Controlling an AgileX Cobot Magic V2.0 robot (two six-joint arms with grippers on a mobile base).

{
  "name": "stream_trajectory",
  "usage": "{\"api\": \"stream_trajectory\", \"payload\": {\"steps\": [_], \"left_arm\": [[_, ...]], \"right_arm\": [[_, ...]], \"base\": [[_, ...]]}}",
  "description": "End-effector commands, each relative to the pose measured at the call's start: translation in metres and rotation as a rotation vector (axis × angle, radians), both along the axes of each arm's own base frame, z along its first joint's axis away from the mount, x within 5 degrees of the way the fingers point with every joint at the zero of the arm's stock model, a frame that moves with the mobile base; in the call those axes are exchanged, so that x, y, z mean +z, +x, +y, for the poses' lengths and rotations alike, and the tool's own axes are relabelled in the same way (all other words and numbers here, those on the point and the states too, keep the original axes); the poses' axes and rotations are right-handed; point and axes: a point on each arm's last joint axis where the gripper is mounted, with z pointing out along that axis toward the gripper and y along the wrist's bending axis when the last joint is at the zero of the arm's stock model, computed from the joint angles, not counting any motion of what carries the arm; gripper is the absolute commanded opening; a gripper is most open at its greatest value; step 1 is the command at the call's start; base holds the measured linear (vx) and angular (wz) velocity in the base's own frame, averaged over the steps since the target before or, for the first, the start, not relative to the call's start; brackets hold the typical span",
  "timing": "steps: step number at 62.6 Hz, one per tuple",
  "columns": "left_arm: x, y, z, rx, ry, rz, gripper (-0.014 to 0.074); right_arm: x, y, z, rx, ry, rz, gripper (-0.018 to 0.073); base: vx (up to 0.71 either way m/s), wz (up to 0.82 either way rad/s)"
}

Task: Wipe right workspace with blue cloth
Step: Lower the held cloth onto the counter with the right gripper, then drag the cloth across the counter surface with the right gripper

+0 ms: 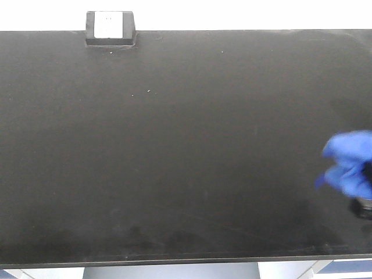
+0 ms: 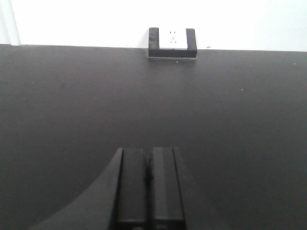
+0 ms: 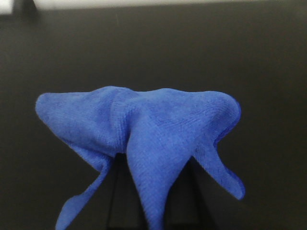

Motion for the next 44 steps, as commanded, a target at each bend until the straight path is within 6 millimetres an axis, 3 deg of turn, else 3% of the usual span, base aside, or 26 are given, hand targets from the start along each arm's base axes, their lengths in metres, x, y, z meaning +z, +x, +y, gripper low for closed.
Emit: {"api": "stream_trajectory", "payload": {"steps": [1,14,25,37,44], "left_arm": [[-0.002,0.001,-0.001,-0.015,-0.008,-0.065,-0.0006],[-0.002,0.001,-0.001,-0.015,-0.008,-0.065,-0.0006],[-0.002,0.001,-0.001,-0.015,-0.008,-0.065,-0.0006],[-0.002,0.001,-0.001,-0.015,-0.008,-0.065,-0.0006],[-0.002,0.001,-0.001,-0.015,-0.008,-0.065,-0.0006]], "right_arm": [[0.005,0.03,0.001,0.0,-0.013,0.056,-0.0001],[-0.011,0.092,0.005,0.006,-0.035,0.256,-0.0001],[-0.042,0.141,0.008,0.013,-0.054,0.394,-0.0001],[-0.076,0.168,0.011,0.027,-0.064,0.525,-0.0001],[-0.083,0.171,0.029,0.093,-0.06,0.537,-0.0001]], "base": [[0.0,0.0],[0.0,0.0],[0.0,0.0],[0.0,0.0],[0.0,0.0]]}}
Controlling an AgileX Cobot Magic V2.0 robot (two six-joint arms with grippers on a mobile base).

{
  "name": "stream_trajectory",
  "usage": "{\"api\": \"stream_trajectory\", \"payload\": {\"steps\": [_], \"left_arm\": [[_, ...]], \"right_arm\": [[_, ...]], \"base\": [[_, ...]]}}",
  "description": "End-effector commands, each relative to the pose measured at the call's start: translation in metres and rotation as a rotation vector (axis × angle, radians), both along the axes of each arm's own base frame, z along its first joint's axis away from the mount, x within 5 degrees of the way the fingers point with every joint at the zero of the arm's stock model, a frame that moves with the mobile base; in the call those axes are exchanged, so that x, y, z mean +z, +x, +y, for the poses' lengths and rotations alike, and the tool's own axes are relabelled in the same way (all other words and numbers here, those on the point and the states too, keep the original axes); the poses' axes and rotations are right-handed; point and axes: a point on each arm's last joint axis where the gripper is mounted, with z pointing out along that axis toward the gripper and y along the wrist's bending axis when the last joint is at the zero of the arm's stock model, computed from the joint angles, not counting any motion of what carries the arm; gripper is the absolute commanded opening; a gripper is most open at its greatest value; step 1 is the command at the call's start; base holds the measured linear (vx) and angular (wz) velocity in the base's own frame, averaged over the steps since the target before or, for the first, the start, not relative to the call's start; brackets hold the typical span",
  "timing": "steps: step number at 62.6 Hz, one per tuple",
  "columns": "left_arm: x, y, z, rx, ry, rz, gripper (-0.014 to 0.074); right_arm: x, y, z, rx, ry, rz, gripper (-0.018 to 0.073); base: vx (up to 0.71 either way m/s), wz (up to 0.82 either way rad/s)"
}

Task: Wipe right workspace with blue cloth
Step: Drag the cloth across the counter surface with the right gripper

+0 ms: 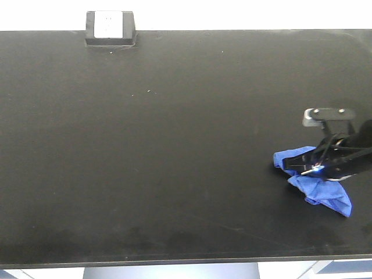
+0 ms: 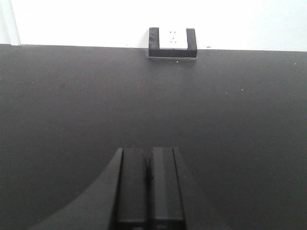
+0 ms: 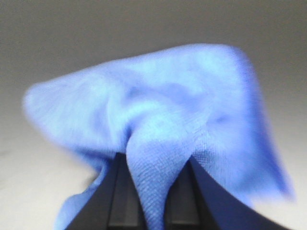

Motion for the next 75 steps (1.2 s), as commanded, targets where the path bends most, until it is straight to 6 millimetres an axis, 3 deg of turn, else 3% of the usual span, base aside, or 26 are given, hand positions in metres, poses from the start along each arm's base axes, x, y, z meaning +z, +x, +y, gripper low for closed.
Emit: {"api": "stream_trajectory", "payload": {"steps": [1,14,18,22,30,38,46,52,59,69,75], "left_arm": [[-0.002,0.001,-0.001,-0.015,-0.008,-0.065,-0.0006],[-0.002,0.001,-0.001,-0.015,-0.008,-0.065,-0.0006],[-0.002,0.001,-0.001,-0.015,-0.008,-0.065,-0.0006],[-0.002,0.001,-0.001,-0.015,-0.008,-0.065,-0.0006],[-0.002,0.001,-0.001,-0.015,-0.008,-0.065,-0.0006],[-0.002,0.001,-0.001,-0.015,-0.008,-0.065,-0.0006],[-0.002,0.001,-0.001,-0.015,-0.008,-0.065,-0.0006],[-0.002,0.001,-0.001,-0.015,-0.008,-0.065,-0.0006],[-0.002,0.001,-0.001,-0.015,-0.008,-0.065,-0.0006],[-0.002,0.001,-0.001,-0.015,-0.008,-0.065,-0.0006],[-0.002,0.001,-0.001,-0.015,-0.008,-0.065,-0.0006]], "right_arm": [[0.013,0.009,0.018,0.065,0.026,-0.093,-0.0001],[0.024,-0.004,0.106,0.31,0.121,-0.181,-0.0001],[0.027,-0.008,0.119,0.353,0.13,-0.207,-0.0001],[0.027,-0.007,0.119,0.349,0.132,-0.225,-0.0001],[0.024,0.005,0.085,0.261,0.091,-0.195,-0.0001],[0.021,0.018,0.013,0.131,-0.022,-0.146,-0.0001],[0.02,0.019,-0.044,-0.051,-0.054,-0.128,-0.0001],[0.021,0.02,-0.049,-0.148,0.008,-0.139,-0.0001],[0.02,0.02,-0.016,-0.024,0.038,-0.132,-0.0001],[0.022,0.007,0.068,0.216,0.116,-0.143,-0.0001],[0.024,-0.005,0.106,0.322,0.144,-0.173,-0.0001]], "base": [[0.0,0.0],[0.0,0.0],[0.0,0.0],[0.0,0.0],[0.0,0.0],[0.0,0.0],[0.0,0.0],[0.0,0.0],[0.0,0.0],[0.0,0.0],[0.0,0.0]]}}
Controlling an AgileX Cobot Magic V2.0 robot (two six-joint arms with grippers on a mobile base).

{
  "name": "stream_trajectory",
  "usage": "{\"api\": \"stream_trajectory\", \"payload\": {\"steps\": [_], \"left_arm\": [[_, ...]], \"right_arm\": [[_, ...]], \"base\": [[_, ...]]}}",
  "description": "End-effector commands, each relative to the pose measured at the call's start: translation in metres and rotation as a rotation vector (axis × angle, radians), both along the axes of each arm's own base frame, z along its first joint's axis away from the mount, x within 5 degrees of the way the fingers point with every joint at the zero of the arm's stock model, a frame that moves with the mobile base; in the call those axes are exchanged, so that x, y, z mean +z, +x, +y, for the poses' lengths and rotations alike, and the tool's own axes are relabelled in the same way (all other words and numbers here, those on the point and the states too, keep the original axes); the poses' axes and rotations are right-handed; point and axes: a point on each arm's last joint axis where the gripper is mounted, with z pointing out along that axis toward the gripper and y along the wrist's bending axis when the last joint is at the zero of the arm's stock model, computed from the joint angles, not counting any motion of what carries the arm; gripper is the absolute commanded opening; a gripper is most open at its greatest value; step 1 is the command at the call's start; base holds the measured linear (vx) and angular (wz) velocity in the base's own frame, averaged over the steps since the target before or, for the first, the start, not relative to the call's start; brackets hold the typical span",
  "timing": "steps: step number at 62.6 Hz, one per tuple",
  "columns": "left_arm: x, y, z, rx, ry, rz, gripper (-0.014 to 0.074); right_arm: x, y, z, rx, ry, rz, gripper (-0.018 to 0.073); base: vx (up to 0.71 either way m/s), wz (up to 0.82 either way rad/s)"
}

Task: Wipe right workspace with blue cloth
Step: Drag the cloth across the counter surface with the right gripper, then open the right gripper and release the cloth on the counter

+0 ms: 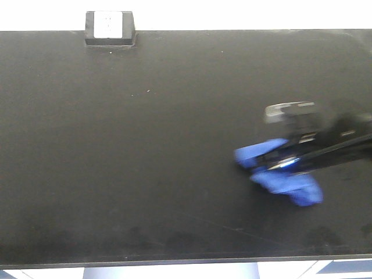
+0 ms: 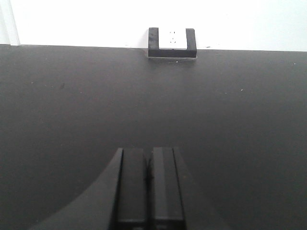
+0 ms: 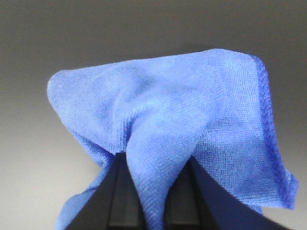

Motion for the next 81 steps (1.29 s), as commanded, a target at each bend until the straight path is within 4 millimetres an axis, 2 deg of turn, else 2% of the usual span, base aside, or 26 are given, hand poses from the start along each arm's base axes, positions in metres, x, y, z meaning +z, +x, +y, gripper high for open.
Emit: {"api": "stream_trajectory", "payload": {"steps": [1,5,9,15,18,25,30,38,45,54,65,75,81], "left_arm": [[-0.002,0.001,-0.001,-0.015,-0.008,-0.065,-0.0006],[-0.002,0.001,-0.001,-0.015,-0.008,-0.065,-0.0006],[-0.002,0.001,-0.001,-0.015,-0.008,-0.065,-0.0006],[-0.002,0.001,-0.001,-0.015,-0.008,-0.065,-0.0006],[-0.002,0.001,-0.001,-0.015,-0.008,-0.065,-0.0006],[-0.002,0.001,-0.001,-0.015,-0.008,-0.065,-0.0006],[-0.002,0.001,-0.001,-0.015,-0.008,-0.065,-0.0006],[-0.002,0.001,-0.001,-0.015,-0.008,-0.065,-0.0006],[-0.002,0.001,-0.001,-0.015,-0.008,-0.065,-0.0006],[-0.002,0.001,-0.001,-0.015,-0.008,-0.065,-0.0006],[-0.002,0.001,-0.001,-0.015,-0.008,-0.065,-0.0006],[-0.002,0.001,-0.001,-0.015,-0.008,-0.065,-0.0006],[-0.002,0.001,-0.001,-0.015,-0.008,-0.065,-0.0006]], "right_arm": [[0.017,-0.004,0.03,0.075,0.045,-0.108,-0.0001],[0.017,-0.007,0.037,0.106,0.042,-0.118,-0.0001],[0.017,-0.003,0.03,0.109,0.016,-0.127,-0.0001],[0.016,0.008,-0.001,0.041,-0.029,-0.119,-0.0001],[0.015,0.016,-0.028,-0.033,-0.053,-0.109,-0.0001],[0.014,0.023,-0.077,-0.191,-0.069,-0.083,-0.0001],[0.014,0.024,-0.094,-0.248,-0.072,-0.076,0.0],[0.016,0.025,-0.097,-0.265,-0.069,-0.1,0.0015],[0.019,0.024,-0.097,-0.268,-0.064,-0.107,0.0066],[0.024,0.023,-0.096,-0.252,-0.069,-0.122,0.0216],[0.037,0.02,-0.096,-0.244,-0.068,-0.162,0.0481],[0.066,0.01,-0.096,-0.244,-0.054,-0.253,0.0654],[0.093,-0.004,-0.095,-0.244,-0.038,-0.337,0.0673]], "base": [[0.0,0.0],[0.0,0.0],[0.0,0.0],[0.0,0.0],[0.0,0.0],[0.0,0.0],[0.0,0.0],[0.0,0.0],[0.0,0.0],[0.0,0.0],[0.0,0.0],[0.0,0.0],[0.0,0.0]]}}
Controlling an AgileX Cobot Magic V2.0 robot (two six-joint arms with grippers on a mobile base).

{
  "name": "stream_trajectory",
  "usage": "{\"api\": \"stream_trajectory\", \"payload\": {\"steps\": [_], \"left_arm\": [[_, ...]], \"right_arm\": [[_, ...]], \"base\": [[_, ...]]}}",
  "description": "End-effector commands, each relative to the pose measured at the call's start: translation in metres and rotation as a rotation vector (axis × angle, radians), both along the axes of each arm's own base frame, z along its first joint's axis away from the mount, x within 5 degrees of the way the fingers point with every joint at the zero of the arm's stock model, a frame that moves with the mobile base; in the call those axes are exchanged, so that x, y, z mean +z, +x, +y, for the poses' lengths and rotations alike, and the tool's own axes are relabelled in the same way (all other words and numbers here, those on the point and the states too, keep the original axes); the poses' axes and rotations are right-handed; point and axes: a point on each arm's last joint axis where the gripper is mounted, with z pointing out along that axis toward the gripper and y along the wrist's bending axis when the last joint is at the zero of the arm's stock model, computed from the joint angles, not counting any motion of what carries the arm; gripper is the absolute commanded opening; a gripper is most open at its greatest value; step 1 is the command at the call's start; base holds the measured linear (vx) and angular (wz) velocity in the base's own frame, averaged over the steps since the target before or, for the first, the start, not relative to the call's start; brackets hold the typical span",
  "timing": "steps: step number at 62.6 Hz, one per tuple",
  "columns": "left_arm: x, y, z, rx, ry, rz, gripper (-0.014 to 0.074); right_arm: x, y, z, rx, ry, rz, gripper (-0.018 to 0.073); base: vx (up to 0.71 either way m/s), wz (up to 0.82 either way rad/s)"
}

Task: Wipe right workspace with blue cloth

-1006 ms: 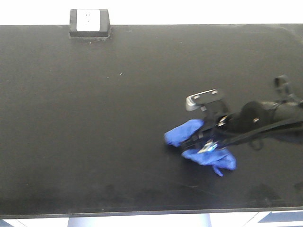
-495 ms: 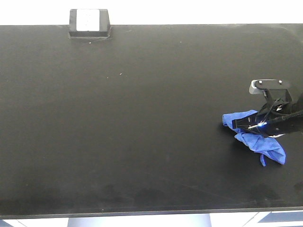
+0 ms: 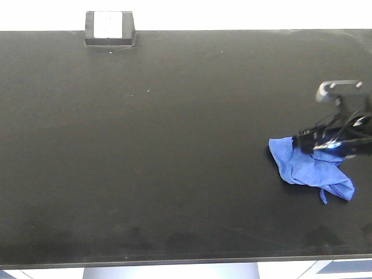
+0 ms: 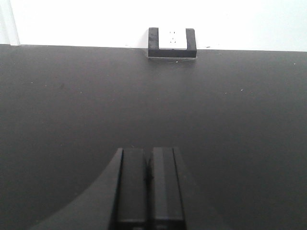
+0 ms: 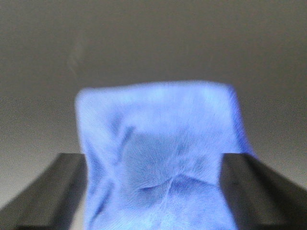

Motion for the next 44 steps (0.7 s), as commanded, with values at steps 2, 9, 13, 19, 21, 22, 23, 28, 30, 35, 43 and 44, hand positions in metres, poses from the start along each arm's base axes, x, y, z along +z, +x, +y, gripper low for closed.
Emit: {"api": "stream_trajectory", "payload": {"steps": [2,9,13,19,21,22,23,28,30,35,43,44], "left_arm": [[-0.002,0.001,-0.001,-0.015,-0.008,-0.065,-0.0006],[-0.002,0.001,-0.001,-0.015,-0.008,-0.065,-0.0006],[-0.002,0.001,-0.001,-0.015,-0.008,-0.065,-0.0006],[-0.002,0.001,-0.001,-0.015,-0.008,-0.065,-0.0006],[-0.002,0.001,-0.001,-0.015,-0.008,-0.065,-0.0006],[-0.002,0.001,-0.001,-0.015,-0.008,-0.065,-0.0006],[-0.002,0.001,-0.001,-0.015,-0.008,-0.065,-0.0006],[-0.002,0.001,-0.001,-0.015,-0.008,-0.065,-0.0006],[-0.002,0.001,-0.001,-0.015,-0.008,-0.065,-0.0006],[-0.002,0.001,-0.001,-0.015,-0.008,-0.065,-0.0006],[-0.002,0.001,-0.001,-0.015,-0.008,-0.065,-0.0006],[-0.002,0.001,-0.001,-0.015,-0.008,-0.065,-0.0006]], "right_arm": [[0.051,-0.013,-0.002,-0.005,0.0,-0.201,0.067],[0.089,-0.042,0.0,-0.006,0.027,-0.331,0.0624],[0.114,-0.066,0.001,-0.006,0.049,-0.434,0.0571],[0.142,-0.104,0.002,0.005,0.058,-0.57,0.0447],[0.15,-0.118,0.002,0.008,0.058,-0.623,0.0401],[0.153,-0.124,0.002,0.009,0.058,-0.644,0.0375],[0.155,-0.129,0.002,0.01,0.059,-0.663,0.0335],[0.161,-0.158,0.002,0.007,0.058,-0.772,0.0169],[0.162,-0.168,0.001,0.003,0.054,-0.82,0.0106],[0.153,-0.181,-0.002,-0.017,0.033,-0.914,-0.0014],[0.135,-0.182,-0.006,-0.058,0.013,-1.004,-0.0011],[0.131,-0.181,-0.006,-0.063,0.012,-1.006,-0.001]], "base": [[0.0,0.0],[0.0,0.0],[0.0,0.0],[0.0,0.0],[0.0,0.0],[0.0,0.0],[0.0,0.0],[0.0,0.0],[0.0,0.0],[0.0,0.0],[0.0,0.0],[0.0,0.0]]}}
